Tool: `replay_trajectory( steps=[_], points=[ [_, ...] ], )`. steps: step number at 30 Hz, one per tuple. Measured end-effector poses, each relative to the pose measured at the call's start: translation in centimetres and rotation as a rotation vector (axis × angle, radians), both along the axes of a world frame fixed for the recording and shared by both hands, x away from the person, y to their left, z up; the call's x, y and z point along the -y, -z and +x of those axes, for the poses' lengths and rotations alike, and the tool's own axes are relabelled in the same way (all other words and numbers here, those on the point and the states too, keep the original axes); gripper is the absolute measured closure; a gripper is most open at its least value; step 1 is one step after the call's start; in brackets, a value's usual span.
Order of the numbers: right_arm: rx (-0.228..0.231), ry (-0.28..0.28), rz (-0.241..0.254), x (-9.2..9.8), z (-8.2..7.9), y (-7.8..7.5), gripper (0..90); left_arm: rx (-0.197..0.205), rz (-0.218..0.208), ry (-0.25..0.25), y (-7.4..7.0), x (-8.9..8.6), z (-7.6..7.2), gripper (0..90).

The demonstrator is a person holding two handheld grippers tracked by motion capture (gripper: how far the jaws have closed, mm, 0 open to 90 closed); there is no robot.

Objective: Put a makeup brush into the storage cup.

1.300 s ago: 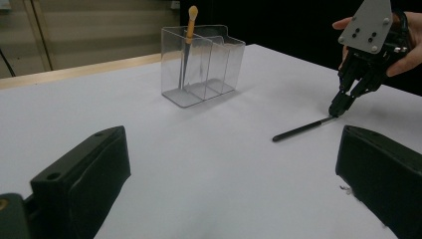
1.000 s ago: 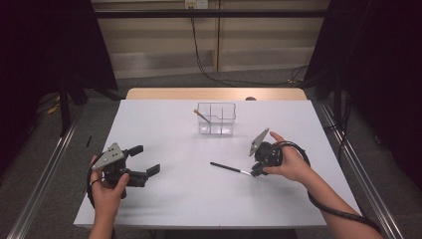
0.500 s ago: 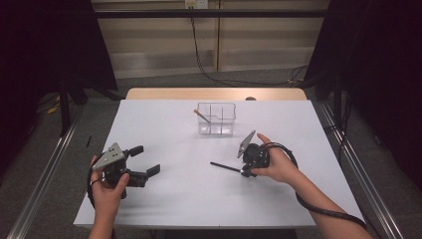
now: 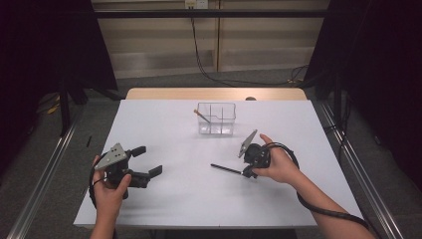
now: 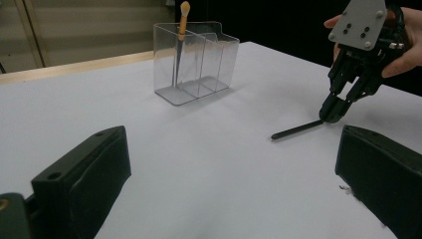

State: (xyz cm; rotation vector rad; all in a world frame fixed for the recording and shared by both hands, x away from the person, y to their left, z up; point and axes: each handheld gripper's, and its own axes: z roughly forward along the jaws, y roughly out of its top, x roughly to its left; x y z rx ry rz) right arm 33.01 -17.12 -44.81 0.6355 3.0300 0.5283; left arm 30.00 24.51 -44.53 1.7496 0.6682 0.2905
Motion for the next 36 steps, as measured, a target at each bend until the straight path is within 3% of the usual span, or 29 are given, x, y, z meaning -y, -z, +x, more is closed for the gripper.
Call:
replay_trajectory(
  steps=[6, 21, 36],
  points=[
    [-0.004, -0.002, 0.018, 0.1, -0.4, -0.7, 84.3, -0.007, -0.001, 0.012, 0.1, 0.6, 0.0, 0.9],
    [0.021, -0.081, 0.053, 0.1, -1.5, -2.1, 84.3, -0.017, 0.005, 0.055, -0.3, 2.7, 0.2, 0.7],
    [0.023, -0.134, 0.062, -1.2, -2.1, -2.6, 84.3, -0.009, 0.004, 0.102, -0.9, 4.6, 0.6, 0.4]
  ],
)
